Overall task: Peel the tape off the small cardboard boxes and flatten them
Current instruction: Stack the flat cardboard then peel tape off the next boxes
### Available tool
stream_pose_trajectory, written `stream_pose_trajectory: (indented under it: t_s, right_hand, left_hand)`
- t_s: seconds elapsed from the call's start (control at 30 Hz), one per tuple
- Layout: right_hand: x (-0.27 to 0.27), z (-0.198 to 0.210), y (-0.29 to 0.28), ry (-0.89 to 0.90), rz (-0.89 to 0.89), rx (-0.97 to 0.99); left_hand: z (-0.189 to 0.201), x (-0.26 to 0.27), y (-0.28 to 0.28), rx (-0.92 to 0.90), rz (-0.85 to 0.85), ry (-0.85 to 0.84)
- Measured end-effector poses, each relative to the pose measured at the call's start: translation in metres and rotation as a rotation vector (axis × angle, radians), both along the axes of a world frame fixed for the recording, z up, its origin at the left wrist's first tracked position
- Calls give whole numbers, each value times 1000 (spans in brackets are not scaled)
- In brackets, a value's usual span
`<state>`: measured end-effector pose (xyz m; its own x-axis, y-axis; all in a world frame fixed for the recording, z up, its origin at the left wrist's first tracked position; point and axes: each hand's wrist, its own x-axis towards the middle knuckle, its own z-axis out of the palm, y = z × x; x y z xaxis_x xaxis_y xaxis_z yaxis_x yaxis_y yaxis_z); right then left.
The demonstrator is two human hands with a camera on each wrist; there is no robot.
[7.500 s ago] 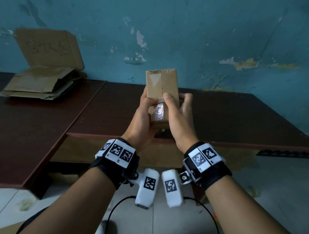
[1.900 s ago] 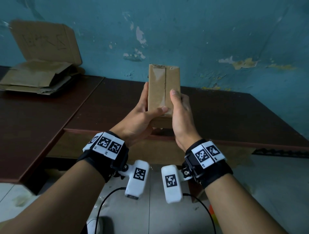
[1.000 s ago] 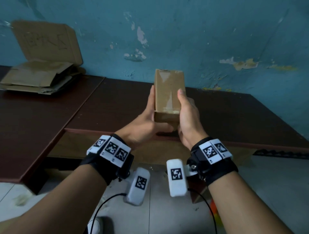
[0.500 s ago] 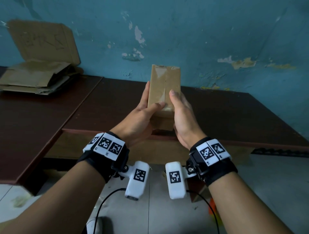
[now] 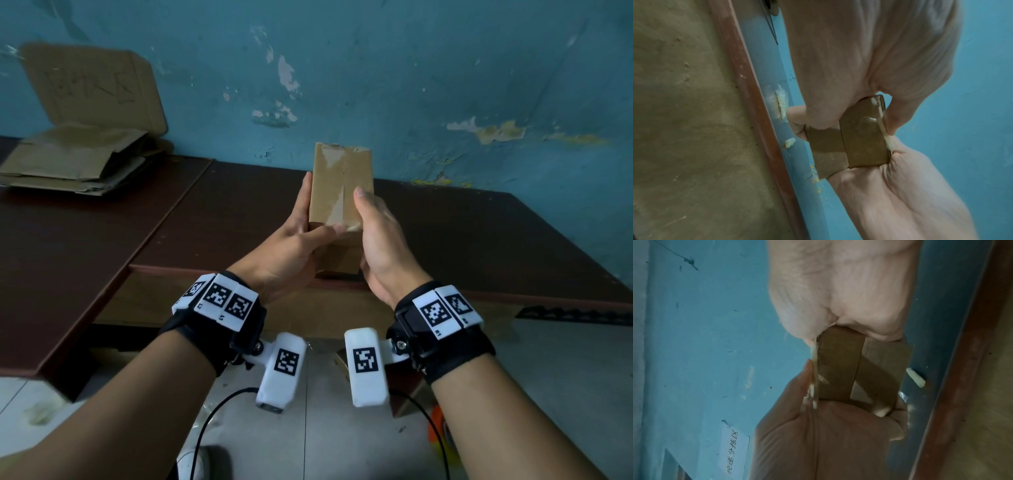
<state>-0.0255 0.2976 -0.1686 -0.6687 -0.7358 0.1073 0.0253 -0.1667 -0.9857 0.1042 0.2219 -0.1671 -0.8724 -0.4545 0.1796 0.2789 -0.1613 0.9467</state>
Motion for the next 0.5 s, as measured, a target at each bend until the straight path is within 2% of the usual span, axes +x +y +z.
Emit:
stream_pose_trajectory:
  t_s: [0.5]
  right_hand:
    - [-1, 1, -2, -99, -37, 2]
  left_hand:
    - [-3, -1, -6, -98, -4, -58]
